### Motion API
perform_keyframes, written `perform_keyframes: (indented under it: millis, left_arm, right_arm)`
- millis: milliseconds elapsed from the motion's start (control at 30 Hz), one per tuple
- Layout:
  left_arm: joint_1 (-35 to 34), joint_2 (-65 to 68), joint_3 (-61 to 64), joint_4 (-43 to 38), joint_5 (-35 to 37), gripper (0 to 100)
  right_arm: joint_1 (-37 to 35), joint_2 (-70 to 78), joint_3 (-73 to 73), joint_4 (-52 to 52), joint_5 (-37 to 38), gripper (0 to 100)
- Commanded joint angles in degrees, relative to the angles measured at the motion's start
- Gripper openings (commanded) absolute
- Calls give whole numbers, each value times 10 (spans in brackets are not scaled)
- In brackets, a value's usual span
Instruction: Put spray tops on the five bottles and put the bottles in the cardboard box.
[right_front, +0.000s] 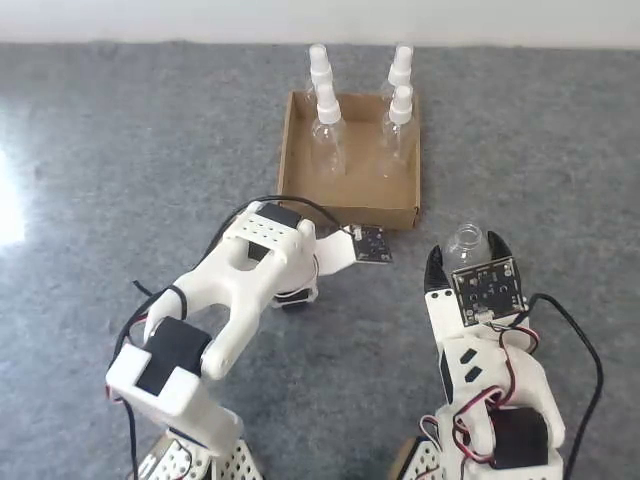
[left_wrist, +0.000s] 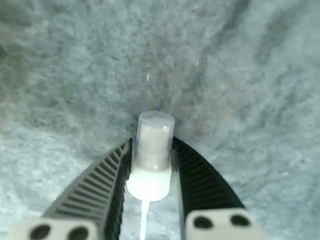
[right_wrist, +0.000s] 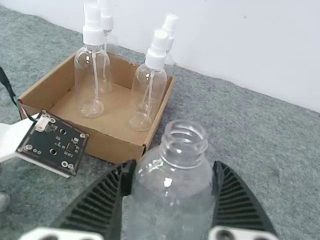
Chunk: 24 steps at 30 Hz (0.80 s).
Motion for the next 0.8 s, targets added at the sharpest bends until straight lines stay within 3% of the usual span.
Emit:
perform_keyframes:
  millis: [0,367,767]
  left_arm:
    - [-2,-33,-18,26,15,43]
    - [-4,-197,-15,83,84,43]
    - [-4,-259,-14,91,164,43]
  right_arm:
    - [7,-6,-9,-11,-4,144]
    - [6,-6,-9,-11,-4,144]
    - [4,-6,-9,-9,-4,144]
